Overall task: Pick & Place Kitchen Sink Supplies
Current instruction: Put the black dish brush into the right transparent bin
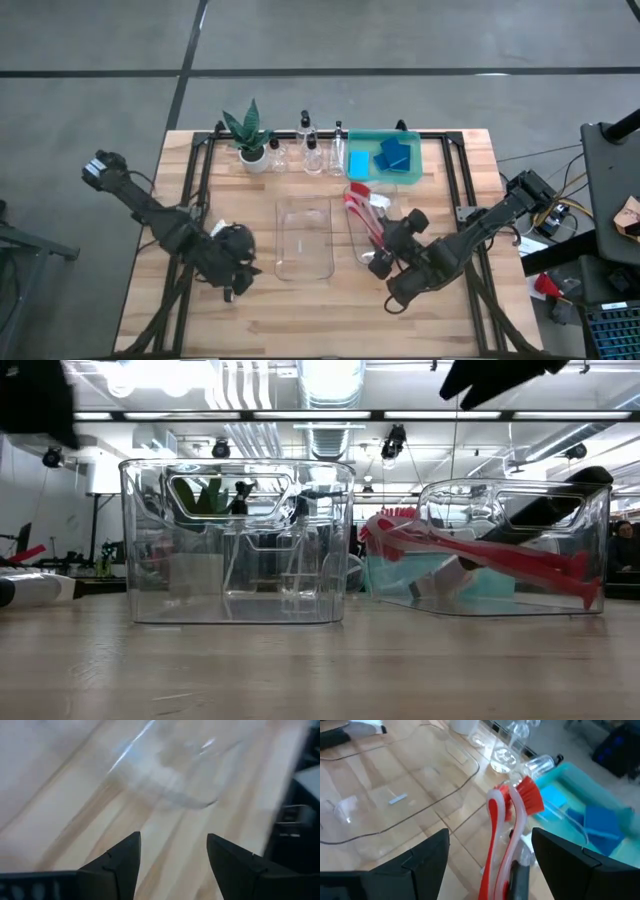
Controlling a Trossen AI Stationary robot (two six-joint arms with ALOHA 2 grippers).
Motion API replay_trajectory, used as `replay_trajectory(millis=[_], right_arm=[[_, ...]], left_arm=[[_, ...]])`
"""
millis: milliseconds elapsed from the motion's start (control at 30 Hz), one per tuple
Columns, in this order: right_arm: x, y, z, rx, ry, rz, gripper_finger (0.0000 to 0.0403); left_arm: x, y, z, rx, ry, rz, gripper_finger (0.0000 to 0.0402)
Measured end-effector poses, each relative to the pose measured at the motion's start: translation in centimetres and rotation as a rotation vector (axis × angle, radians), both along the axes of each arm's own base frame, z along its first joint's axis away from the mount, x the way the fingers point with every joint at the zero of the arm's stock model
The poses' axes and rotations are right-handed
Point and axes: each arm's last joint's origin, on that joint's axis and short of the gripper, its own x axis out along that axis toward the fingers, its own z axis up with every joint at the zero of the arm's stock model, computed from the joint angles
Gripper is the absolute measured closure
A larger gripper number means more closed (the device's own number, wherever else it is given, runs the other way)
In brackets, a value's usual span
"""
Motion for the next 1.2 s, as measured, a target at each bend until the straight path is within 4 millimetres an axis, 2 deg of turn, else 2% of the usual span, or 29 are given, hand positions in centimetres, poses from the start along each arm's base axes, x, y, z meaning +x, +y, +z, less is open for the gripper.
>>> replay_trajectory(millis=[167,333,500,767,1200], right_arm=[[0.1,0.0,0.3,-0.053,0.021,0.034,0.0133],[0.0,0.0,0.2,-0.089,0.062,0.066,0.013],[0.0,-0.1,0.2,-0.109,0.083,0.084,0.013],[0.0,-0.1,0.2,-0.119,0.092,0.09,0.0144],[0.0,-0.1,0.2,-0.135,0.083,0.085,0.014]], left_arm=[[-2.0,-0.8,-2.2,-0.048,0.176,0.188,0.0184],[-2.6,-0.9,-5.0,-0.068,0.311,0.336,0.0184],[-2.8,-0.9,-6.9,-0.045,0.402,0.387,0.0184],[-2.9,-0.9,-8.6,0.035,0.495,0.494,0.0184],[-2.9,-0.8,-11.5,0.068,0.49,0.483,0.0189]])
